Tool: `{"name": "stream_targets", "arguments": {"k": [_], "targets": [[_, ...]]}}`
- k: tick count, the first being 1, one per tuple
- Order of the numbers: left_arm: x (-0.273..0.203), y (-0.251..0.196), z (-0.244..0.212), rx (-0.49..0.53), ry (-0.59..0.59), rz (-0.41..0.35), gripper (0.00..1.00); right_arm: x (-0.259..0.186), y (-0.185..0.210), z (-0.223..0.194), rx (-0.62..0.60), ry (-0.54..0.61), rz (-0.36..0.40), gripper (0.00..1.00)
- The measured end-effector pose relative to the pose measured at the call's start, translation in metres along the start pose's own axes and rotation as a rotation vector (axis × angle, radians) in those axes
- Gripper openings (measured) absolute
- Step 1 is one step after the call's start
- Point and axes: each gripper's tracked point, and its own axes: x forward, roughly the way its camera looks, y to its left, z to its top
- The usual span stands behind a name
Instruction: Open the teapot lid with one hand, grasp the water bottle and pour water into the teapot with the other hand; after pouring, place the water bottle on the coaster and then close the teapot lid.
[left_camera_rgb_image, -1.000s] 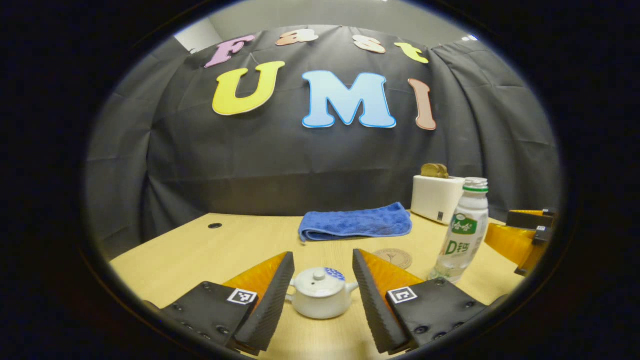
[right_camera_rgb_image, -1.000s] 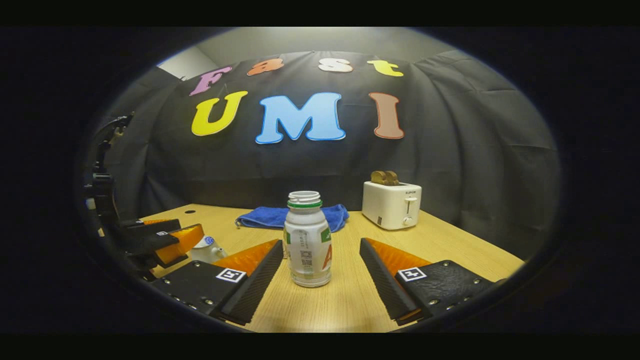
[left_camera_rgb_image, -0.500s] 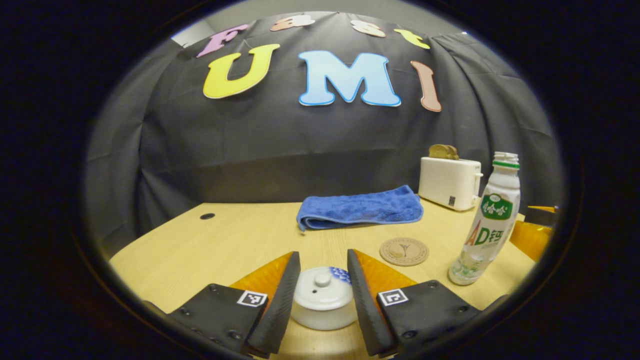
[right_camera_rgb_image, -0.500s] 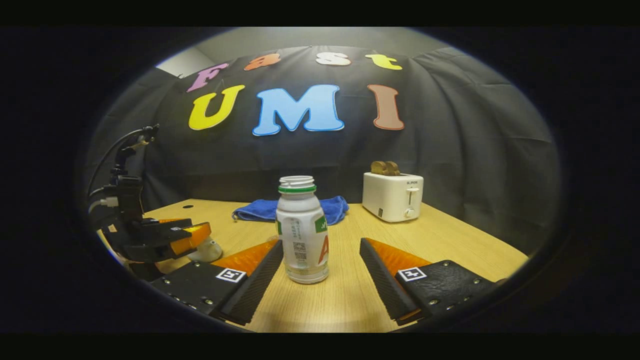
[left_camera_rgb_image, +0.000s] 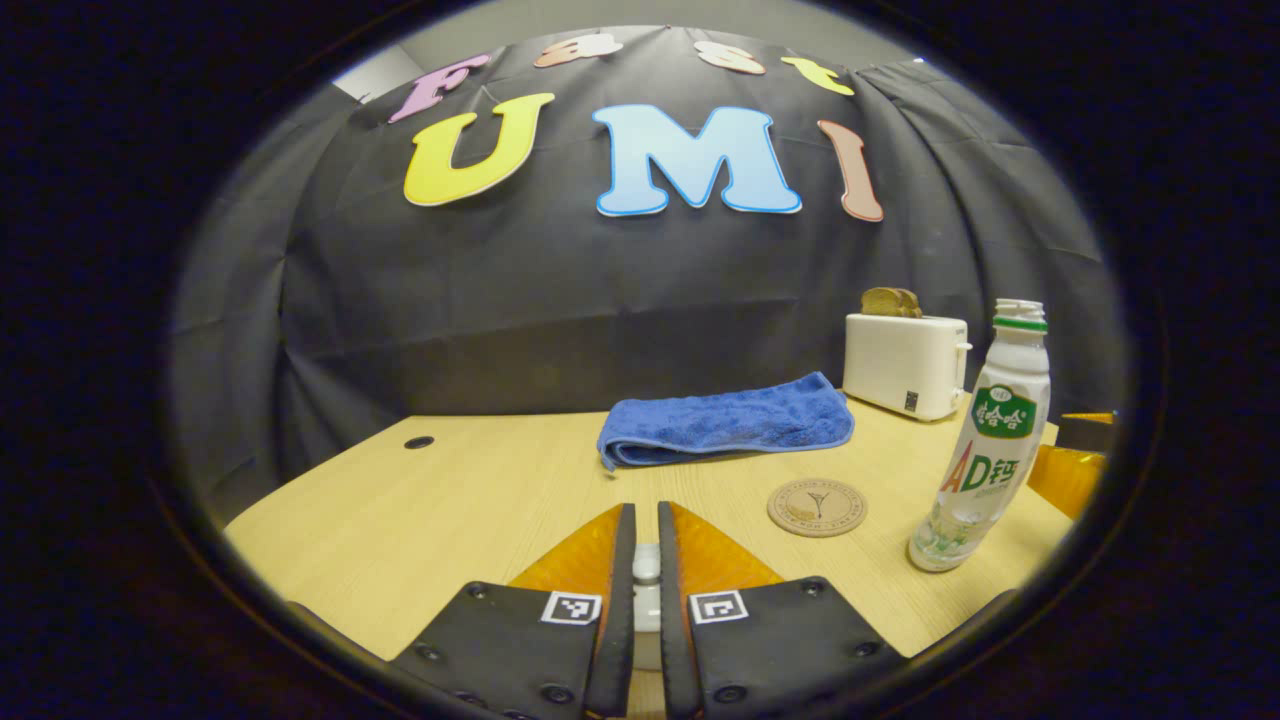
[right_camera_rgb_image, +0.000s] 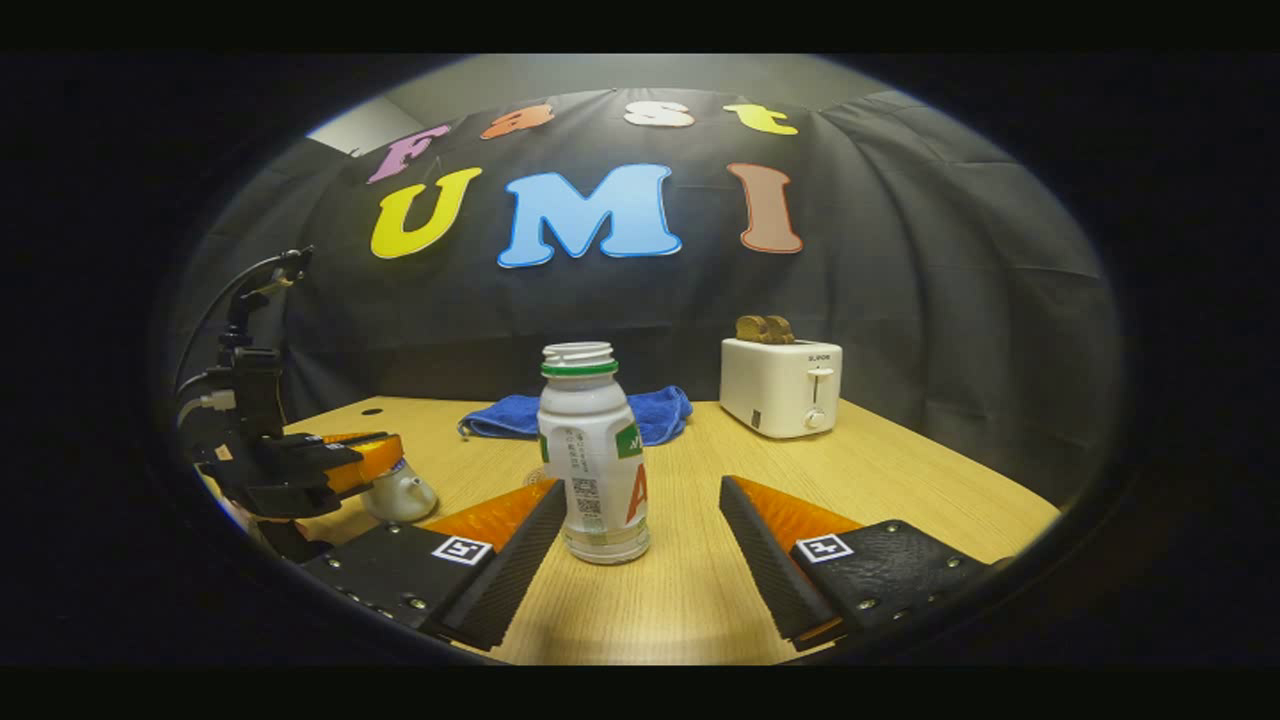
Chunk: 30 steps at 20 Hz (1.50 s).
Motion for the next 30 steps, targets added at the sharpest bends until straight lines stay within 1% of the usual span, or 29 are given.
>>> {"name": "stream_targets", "arguments": {"k": [1,2,4,5,6,7,8,9,10,11,12,14,17,18,20,22,26,27,28,29,30], "targets": [[0.000,0.001,0.001,0.001,-0.001,0.002,0.19,0.000,0.000,0.001,-0.001,0.000,-0.001,0.95],[-0.001,0.001,0.002,0.005,-0.003,0.003,0.14,0.000,0.000,0.000,-0.002,0.001,0.000,0.95],[-0.003,0.000,0.005,-0.005,-0.007,-0.006,0.15,0.001,0.001,-0.001,-0.004,0.003,0.005,0.95],[-0.003,0.000,0.005,-0.010,-0.007,-0.013,0.11,0.002,0.003,-0.001,-0.004,0.004,0.013,0.95],[-0.004,0.002,0.008,-0.016,-0.016,-0.014,0.11,0.002,0.005,-0.001,-0.003,0.006,0.022,0.95],[-0.007,0.003,0.013,-0.021,-0.027,-0.018,0.07,0.003,0.007,-0.001,-0.002,0.008,0.034,0.95],[-0.009,0.003,0.018,-0.031,-0.037,-0.021,0.11,0.004,0.010,-0.002,0.000,0.011,0.045,0.95],[-0.012,0.003,0.023,-0.048,-0.044,-0.029,0.07,0.005,0.012,-0.002,0.000,0.012,0.056,0.95],[-0.016,0.002,0.028,-0.066,-0.056,-0.036,0.12,0.005,0.013,-0.003,-0.001,0.014,0.064,0.95],[-0.019,0.001,0.034,-0.075,-0.064,-0.044,0.12,0.007,0.015,-0.002,-0.006,0.013,0.070,0.95],[-0.023,0.002,0.038,-0.075,-0.069,-0.047,0.04,0.008,0.015,-0.001,-0.012,0.009,0.076,0.95],[-0.034,0.005,0.050,-0.074,-0.086,-0.051,0.11,0.012,0.017,0.001,-0.021,0.001,0.099,0.95],[-0.058,0.017,0.065,-0.087,-0.117,-0.041,0.11,0.021,0.018,0.002,-0.049,0.006,0.145,0.95],[-0.065,0.021,0.068,-0.090,-0.122,-0.035,0.07,0.024,0.017,0.003,-0.066,0.006,0.150,0.95],[-0.076,0.031,0.070,-0.099,-0.128,-0.021,0.07,0.029,0.018,0.004,-0.091,0.005,0.184,0.95],[-0.083,0.038,0.067,-0.108,-0.126,-0.005,0.07,0.037,0.019,0.002,-0.115,0.008,0.213,0.95],[-0.088,0.050,0.057,-0.118,-0.110,0.016,0.07,0.048,0.019,-0.007,-0.123,0.038,0.239,0.95],[-0.087,0.051,0.054,-0.119,-0.103,0.017,0.11,0.049,0.020,-0.008,-0.111,0.050,0.245,0.89],[-0.084,0.050,0.050,-0.120,-0.094,0.016,0.07,0.053,0.022,-0.013,-0.100,0.066,0.243,0.82],[-0.083,0.050,0.047,-0.124,-0.085,0.014,0.11,0.050,0.022,-0.013,-0.098,0.071,0.240,0.78],[-0.082,0.050,0.045,-0.127,-0.080,0.011,0.07,0.054,0.021,-0.013,-0.097,0.075,0.232,0.74]]}}
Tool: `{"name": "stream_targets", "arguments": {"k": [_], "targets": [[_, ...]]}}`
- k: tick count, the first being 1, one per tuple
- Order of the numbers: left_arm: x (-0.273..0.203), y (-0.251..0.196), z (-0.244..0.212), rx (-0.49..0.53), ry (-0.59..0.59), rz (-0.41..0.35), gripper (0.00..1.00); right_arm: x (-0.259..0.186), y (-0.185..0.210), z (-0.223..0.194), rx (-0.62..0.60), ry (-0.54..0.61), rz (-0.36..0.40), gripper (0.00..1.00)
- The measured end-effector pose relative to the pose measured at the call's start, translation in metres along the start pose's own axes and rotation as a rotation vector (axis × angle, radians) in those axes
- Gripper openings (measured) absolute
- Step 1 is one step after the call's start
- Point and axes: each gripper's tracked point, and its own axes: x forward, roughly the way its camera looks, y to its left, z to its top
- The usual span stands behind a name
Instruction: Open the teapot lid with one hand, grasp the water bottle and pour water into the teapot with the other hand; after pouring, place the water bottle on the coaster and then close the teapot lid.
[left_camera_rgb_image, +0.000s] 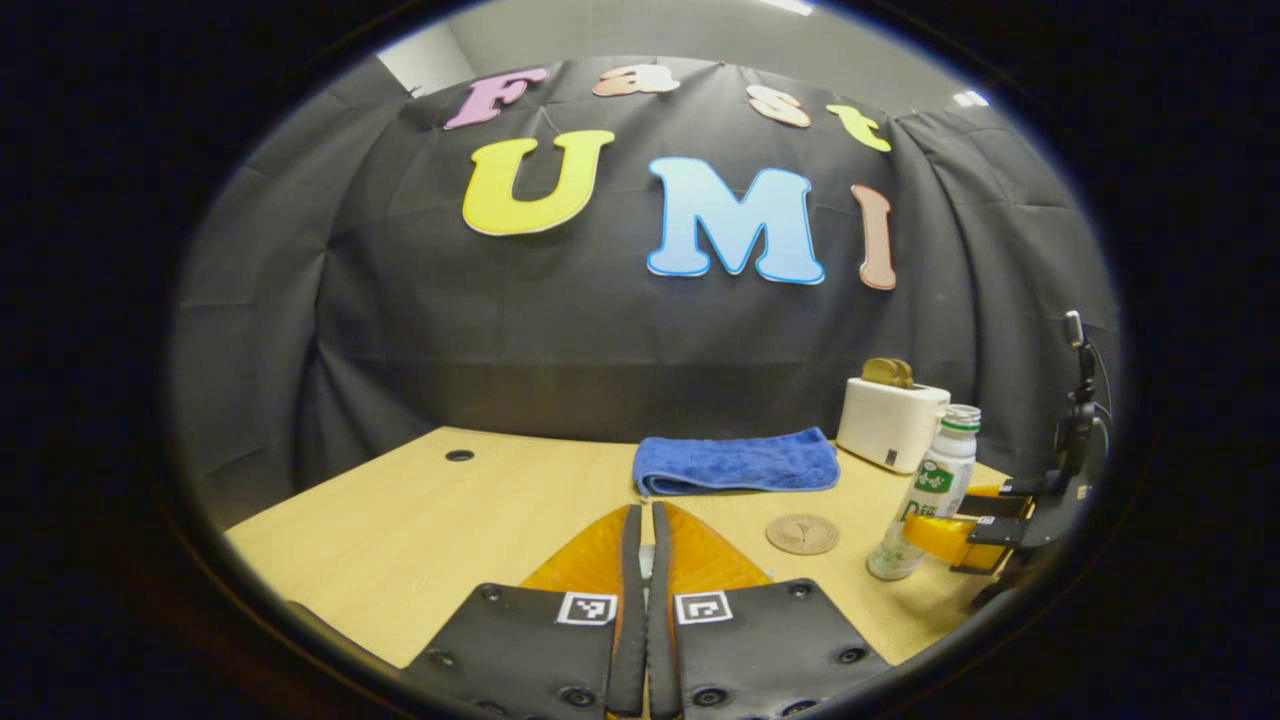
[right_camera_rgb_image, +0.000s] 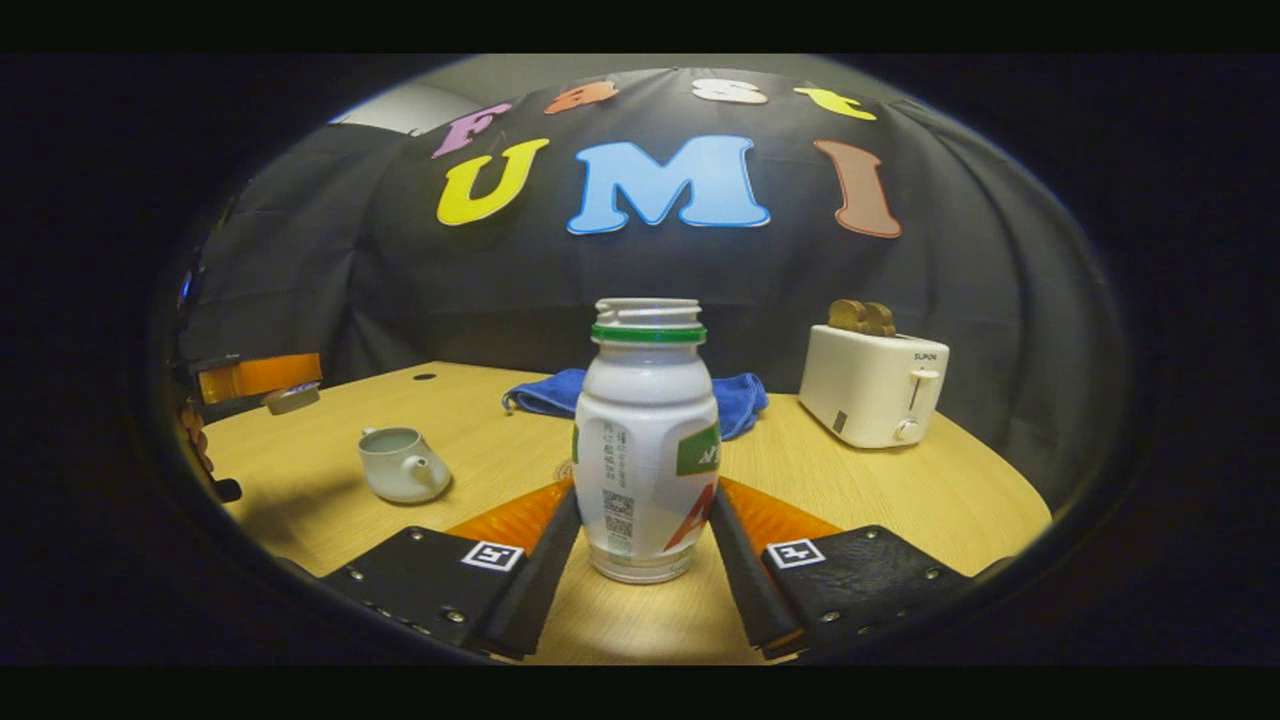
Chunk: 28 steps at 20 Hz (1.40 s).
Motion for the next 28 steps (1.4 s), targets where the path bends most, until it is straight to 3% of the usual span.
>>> {"name": "stream_targets", "arguments": {"k": [1,3,10,14,21,23,28], "targets": [[0.000,0.000,-0.001,-0.004,0.003,-0.002,0.11,0.000,-0.001,0.002,-0.004,0.001,-0.004,0.73],[0.000,-0.001,-0.003,-0.010,0.006,-0.007,0.07,-0.001,-0.001,0.002,-0.003,0.005,-0.011,0.72],[-0.001,0.001,-0.007,-0.020,0.013,-0.012,0.11,-0.005,-0.005,0.008,-0.021,0.004,-0.049,0.72],[-0.001,0.003,-0.010,-0.022,0.019,-0.011,0.07,-0.008,-0.007,0.017,-0.074,-0.008,-0.084,0.72],[-0.007,0.021,-0.033,-0.044,0.049,0.015,0.11,-0.006,-0.009,0.034,-0.355,0.008,-0.218,0.72],[-0.007,0.030,-0.038,-0.048,0.053,0.032,0.07,-0.004,-0.007,0.038,-0.475,0.020,-0.256,0.72],[-0.009,0.056,-0.042,-0.048,0.058,0.076,0.07,0.007,0.014,0.050,-0.725,0.026,-0.293,0.72]]}}
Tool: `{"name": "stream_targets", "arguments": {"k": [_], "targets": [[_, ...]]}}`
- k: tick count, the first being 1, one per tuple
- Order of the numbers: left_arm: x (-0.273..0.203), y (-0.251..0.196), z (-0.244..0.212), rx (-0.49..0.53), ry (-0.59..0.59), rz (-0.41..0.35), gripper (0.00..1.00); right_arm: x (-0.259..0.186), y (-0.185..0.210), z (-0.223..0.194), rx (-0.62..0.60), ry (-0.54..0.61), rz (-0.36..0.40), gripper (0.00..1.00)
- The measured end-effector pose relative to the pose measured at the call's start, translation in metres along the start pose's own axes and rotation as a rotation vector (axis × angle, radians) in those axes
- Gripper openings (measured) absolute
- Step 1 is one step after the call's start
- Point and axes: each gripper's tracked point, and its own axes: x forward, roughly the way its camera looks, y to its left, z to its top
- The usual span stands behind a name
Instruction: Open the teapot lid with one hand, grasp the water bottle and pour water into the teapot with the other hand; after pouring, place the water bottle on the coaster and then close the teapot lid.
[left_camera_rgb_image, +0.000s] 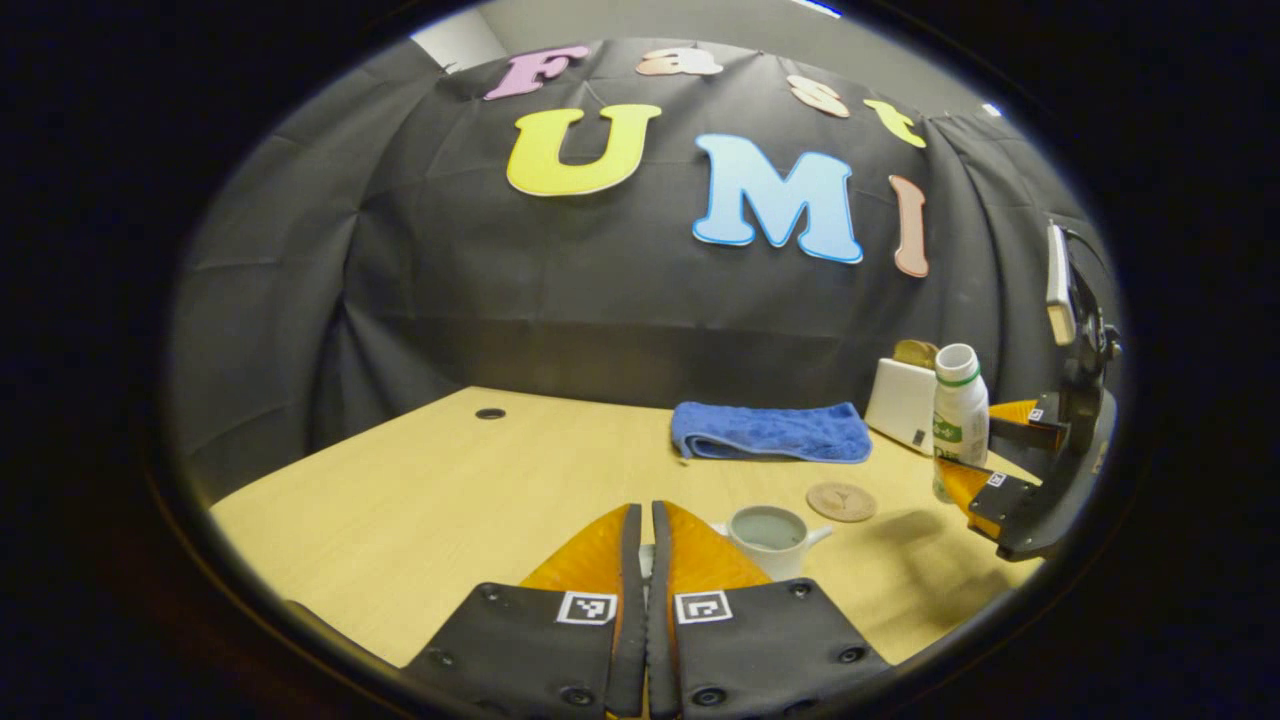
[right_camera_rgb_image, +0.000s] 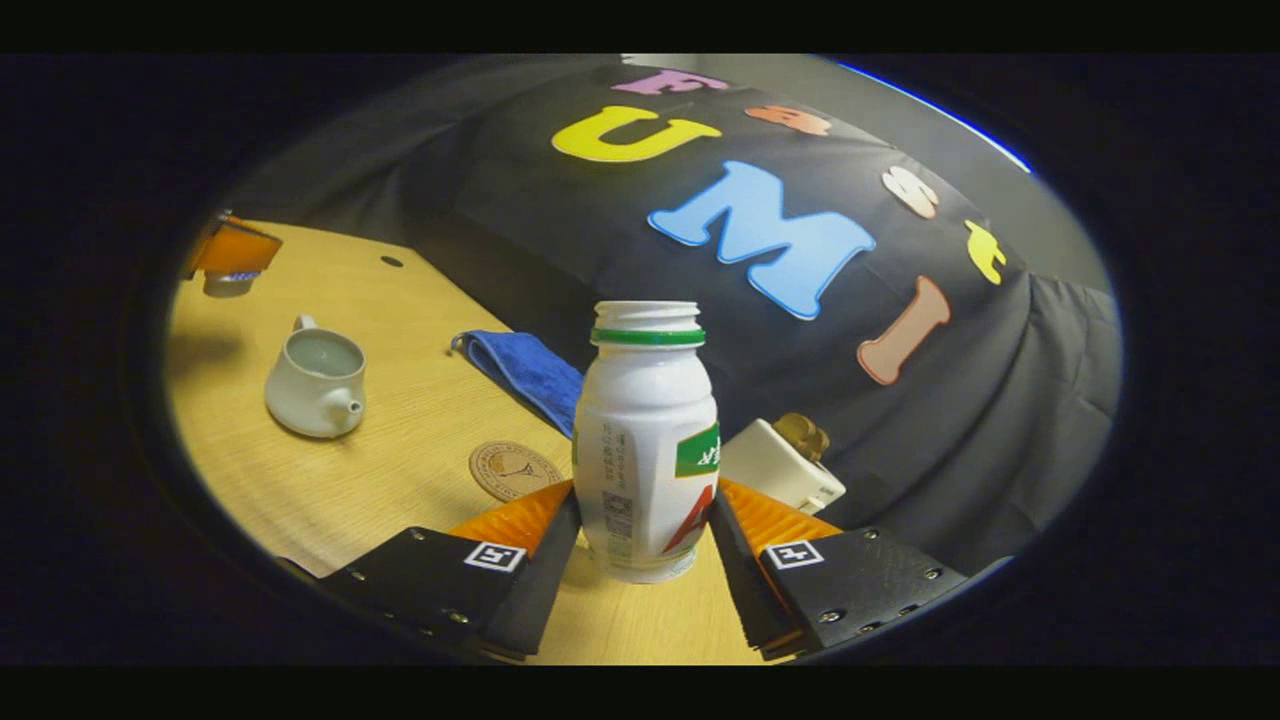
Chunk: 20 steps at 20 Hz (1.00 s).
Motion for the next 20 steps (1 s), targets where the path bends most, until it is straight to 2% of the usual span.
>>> {"name": "stream_targets", "arguments": {"k": [5,6,9,11,13,17,18,20], "targets": [[-0.002,0.021,-0.002,-0.006,0.002,0.040,0.11,0.005,0.020,0.024,-0.218,-0.044,0.000,0.72],[-0.003,0.024,-0.002,-0.004,0.002,0.045,0.07,0.006,0.025,0.027,-0.255,-0.046,0.006,0.73],[-0.004,0.031,-0.001,0.000,0.000,0.057,0.07,0.005,0.032,0.036,-0.356,-0.054,-0.003,0.72],[-0.005,0.035,0.000,0.000,-0.001,0.061,0.11,0.012,0.040,0.038,-0.412,-0.061,-0.003,0.72],[-0.005,0.039,-0.001,-0.005,-0.002,0.064,0.07,0.010,0.045,0.041,-0.463,-0.074,-0.008,0.72],[-0.009,0.049,0.002,-0.016,-0.010,0.078,0.07,0.011,0.040,0.048,-0.564,-0.090,-0.045,0.72],[-0.010,0.052,0.003,-0.018,-0.010,0.082,0.11,0.011,0.039,0.048,-0.583,-0.090,-0.049,0.72],[-0.009,0.054,0.002,-0.022,-0.010,0.086,0.07,0.013,0.037,0.049,-0.616,-0.086,-0.061,0.72]]}}
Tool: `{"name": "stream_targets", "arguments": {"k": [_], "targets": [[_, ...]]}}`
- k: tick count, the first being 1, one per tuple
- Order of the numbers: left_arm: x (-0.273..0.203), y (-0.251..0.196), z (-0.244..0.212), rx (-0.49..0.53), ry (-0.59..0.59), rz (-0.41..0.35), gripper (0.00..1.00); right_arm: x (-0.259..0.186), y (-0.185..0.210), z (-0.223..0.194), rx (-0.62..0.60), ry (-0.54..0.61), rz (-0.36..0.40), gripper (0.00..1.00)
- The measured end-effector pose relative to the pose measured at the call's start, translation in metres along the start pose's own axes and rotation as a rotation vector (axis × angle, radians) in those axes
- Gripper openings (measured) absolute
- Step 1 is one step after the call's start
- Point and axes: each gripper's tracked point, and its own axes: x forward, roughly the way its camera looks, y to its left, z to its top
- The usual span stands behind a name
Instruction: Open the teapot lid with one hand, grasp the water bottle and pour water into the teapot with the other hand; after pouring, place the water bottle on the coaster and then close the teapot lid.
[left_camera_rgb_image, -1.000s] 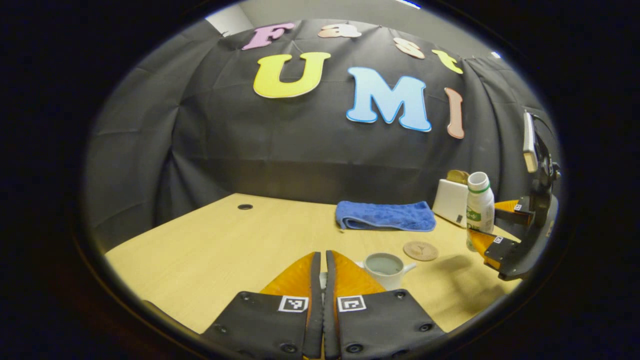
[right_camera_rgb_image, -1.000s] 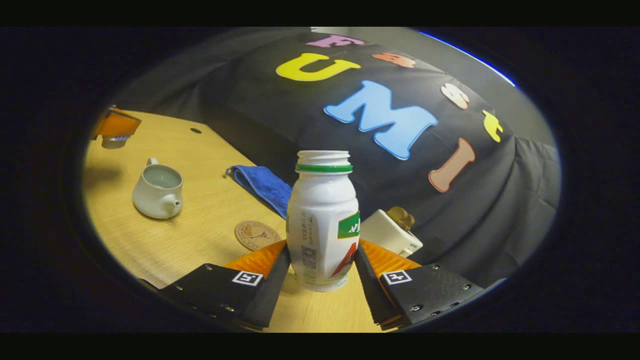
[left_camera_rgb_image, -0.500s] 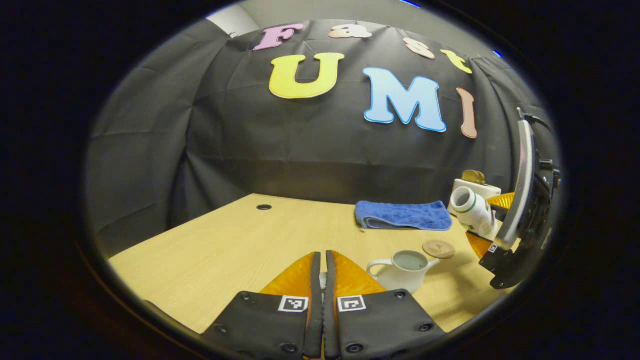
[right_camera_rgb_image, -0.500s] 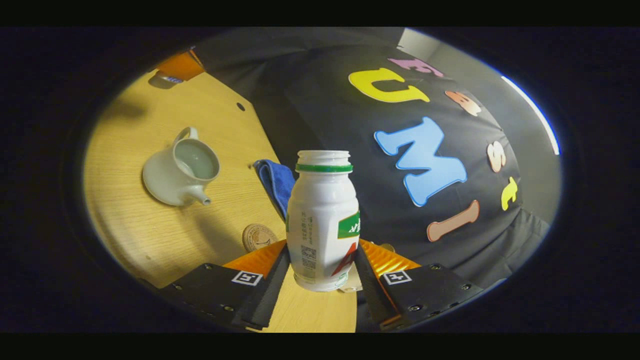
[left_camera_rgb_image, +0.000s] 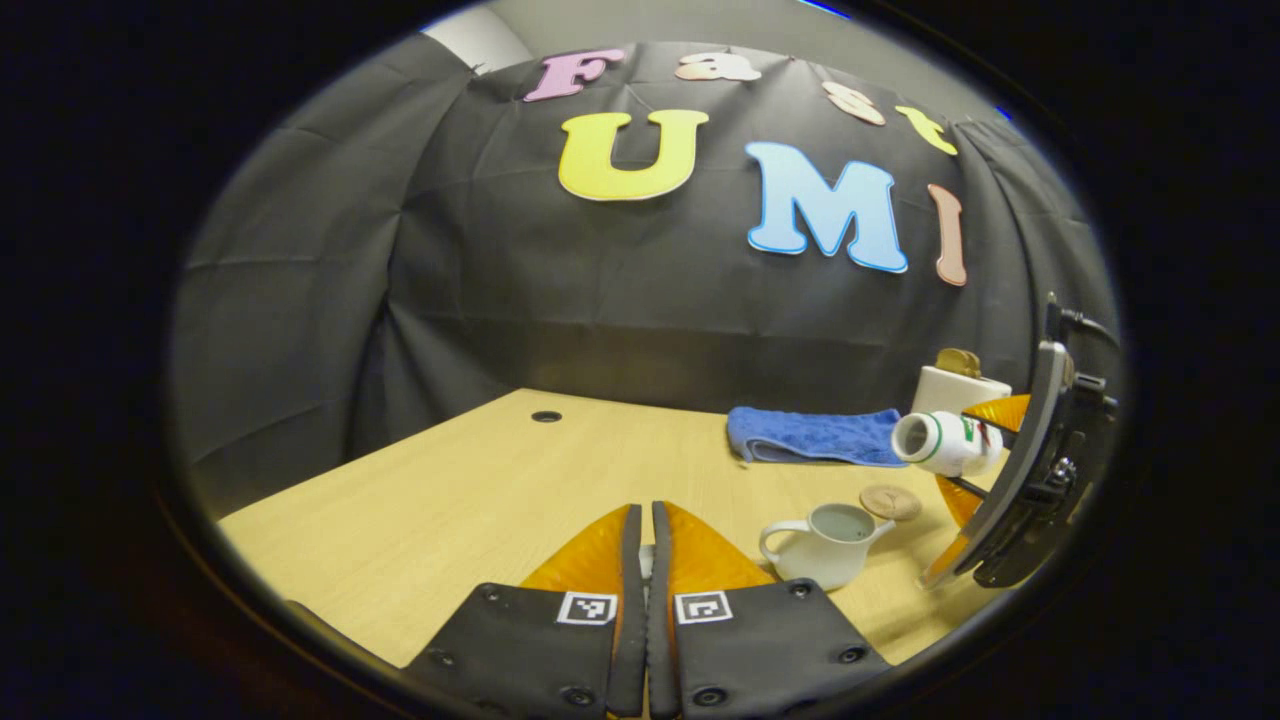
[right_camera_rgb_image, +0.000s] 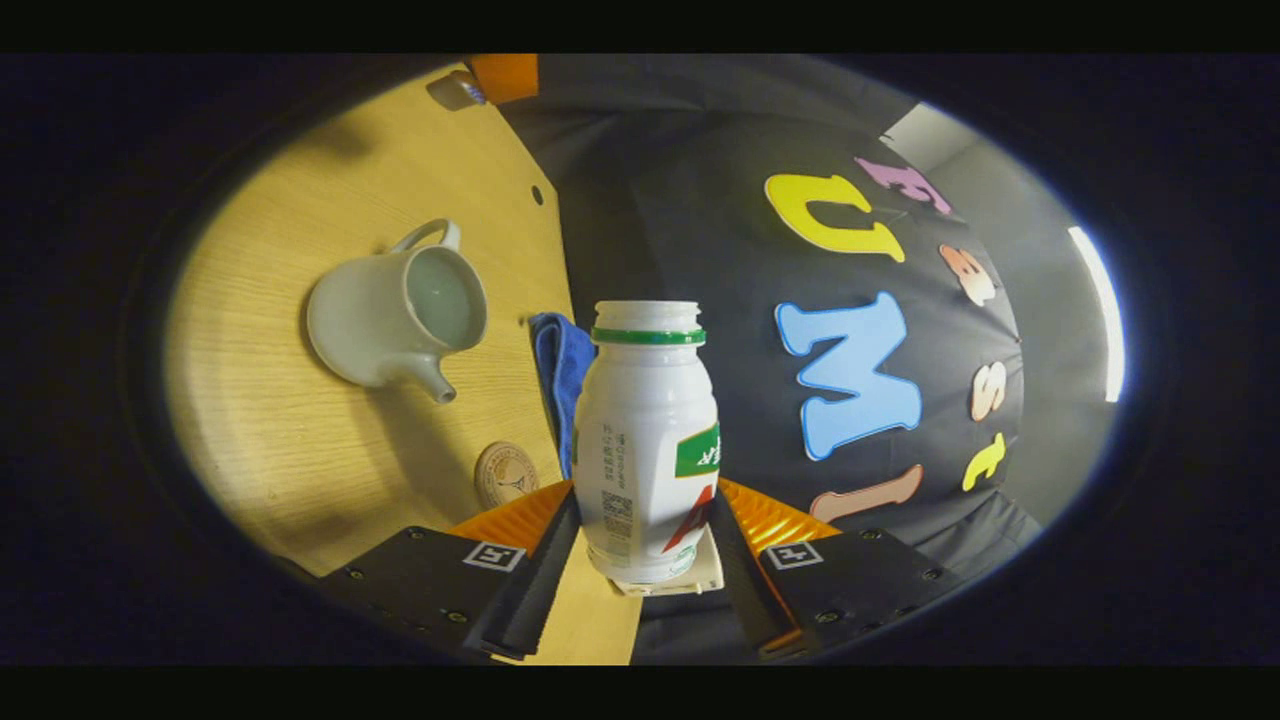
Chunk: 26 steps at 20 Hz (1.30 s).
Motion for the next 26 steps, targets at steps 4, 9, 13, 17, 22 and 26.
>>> {"name": "stream_targets", "arguments": {"k": [4,9,13,17,22,26], "targets": [[-0.001,0.002,0.003,-0.009,-0.004,0.003,0.07,0.000,-0.005,0.000,-0.066,0.002,-0.012,0.70],[0.000,-0.001,-0.001,-0.016,-0.001,-0.010,0.07,0.002,-0.012,0.004,-0.129,-0.005,-0.027,0.72],[0.001,-0.001,0.000,-0.016,-0.002,-0.012,0.07,0.002,-0.017,0.004,-0.165,-0.004,-0.035,0.72],[-0.001,0.000,0.001,-0.015,-0.003,-0.011,0.07,0.002,-0.024,0.006,-0.210,-0.007,-0.053,0.72],[0.000,0.001,0.002,-0.015,-0.006,-0.010,0.07,0.003,-0.033,0.012,-0.268,-0.022,-0.067,0.72],[-0.002,0.002,0.002,-0.017,-0.003,-0.011,0.07,0.003,-0.039,0.013,-0.299,-0.025,-0.078,0.72]]}}
